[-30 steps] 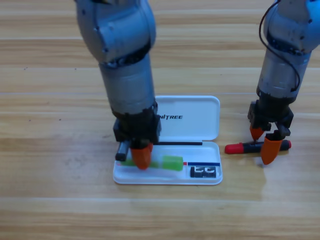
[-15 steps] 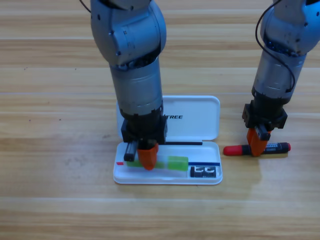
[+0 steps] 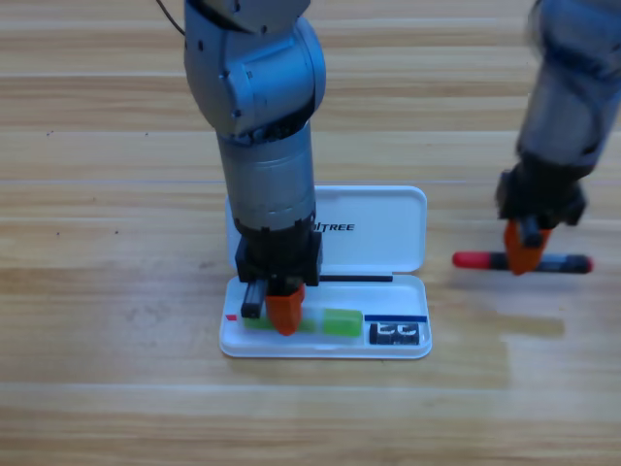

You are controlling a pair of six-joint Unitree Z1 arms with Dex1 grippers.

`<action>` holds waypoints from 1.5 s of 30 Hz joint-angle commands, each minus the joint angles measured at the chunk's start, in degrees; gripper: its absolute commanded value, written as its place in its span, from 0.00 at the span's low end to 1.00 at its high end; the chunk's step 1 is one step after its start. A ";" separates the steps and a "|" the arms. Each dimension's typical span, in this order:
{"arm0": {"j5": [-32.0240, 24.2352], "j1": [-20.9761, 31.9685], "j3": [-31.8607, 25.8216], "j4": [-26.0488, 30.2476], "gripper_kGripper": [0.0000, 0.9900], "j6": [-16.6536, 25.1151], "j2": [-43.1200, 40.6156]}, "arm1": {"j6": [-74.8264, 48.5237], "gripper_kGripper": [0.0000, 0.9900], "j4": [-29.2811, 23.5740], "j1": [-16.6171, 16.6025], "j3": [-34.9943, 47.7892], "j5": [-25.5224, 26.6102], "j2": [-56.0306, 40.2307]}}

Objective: Clean up eraser and pencils

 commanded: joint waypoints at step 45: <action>-1.26 1.58 -0.36 0.88 1.00 -3.36 4.68 | 2.80 0.00 1.56 7.86 3.51 2.06 -11.49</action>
